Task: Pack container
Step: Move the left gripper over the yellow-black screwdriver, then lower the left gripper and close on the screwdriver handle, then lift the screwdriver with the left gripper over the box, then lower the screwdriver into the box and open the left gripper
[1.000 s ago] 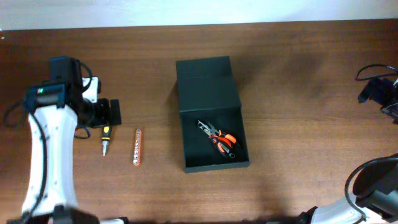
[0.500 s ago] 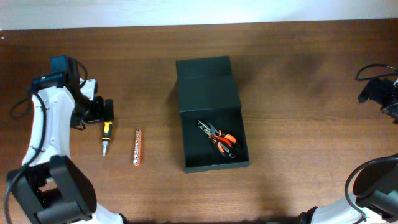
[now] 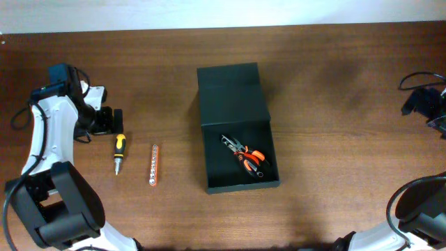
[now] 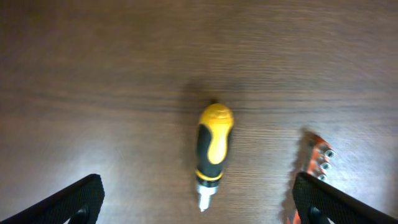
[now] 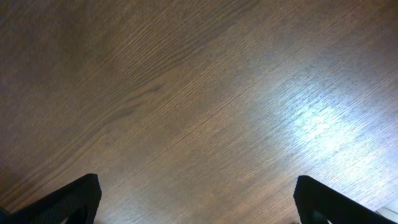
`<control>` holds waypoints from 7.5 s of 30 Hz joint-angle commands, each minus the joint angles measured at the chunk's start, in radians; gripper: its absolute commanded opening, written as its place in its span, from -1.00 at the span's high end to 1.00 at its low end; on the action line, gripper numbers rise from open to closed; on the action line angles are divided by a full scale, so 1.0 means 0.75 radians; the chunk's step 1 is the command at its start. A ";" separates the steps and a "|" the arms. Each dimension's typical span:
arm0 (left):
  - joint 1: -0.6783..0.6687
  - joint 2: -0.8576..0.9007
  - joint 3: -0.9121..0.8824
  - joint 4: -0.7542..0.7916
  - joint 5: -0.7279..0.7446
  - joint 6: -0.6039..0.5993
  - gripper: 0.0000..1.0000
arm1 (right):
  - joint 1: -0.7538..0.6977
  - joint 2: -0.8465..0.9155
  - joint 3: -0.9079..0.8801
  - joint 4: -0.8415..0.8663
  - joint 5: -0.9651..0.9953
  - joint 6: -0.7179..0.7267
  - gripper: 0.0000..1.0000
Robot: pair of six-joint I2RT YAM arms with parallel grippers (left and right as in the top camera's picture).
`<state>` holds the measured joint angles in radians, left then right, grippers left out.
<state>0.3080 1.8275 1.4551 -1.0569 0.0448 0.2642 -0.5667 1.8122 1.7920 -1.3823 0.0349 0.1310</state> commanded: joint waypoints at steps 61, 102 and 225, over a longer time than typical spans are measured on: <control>-0.075 0.296 -0.070 0.163 -0.114 -0.066 -0.98 | 0.006 -0.005 -0.006 0.001 -0.002 0.012 -0.98; -0.076 0.296 -0.174 0.280 -0.114 -0.072 -0.99 | 0.006 -0.005 -0.006 0.001 -0.002 0.012 -0.98; -1.255 0.124 0.121 0.067 0.229 -0.162 0.77 | 0.006 -0.005 -0.006 0.001 -0.002 0.012 -0.98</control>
<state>-0.6292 1.9446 1.5513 -1.0138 0.2188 0.1551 -0.5667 1.8122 1.7920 -1.3827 0.0349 0.1318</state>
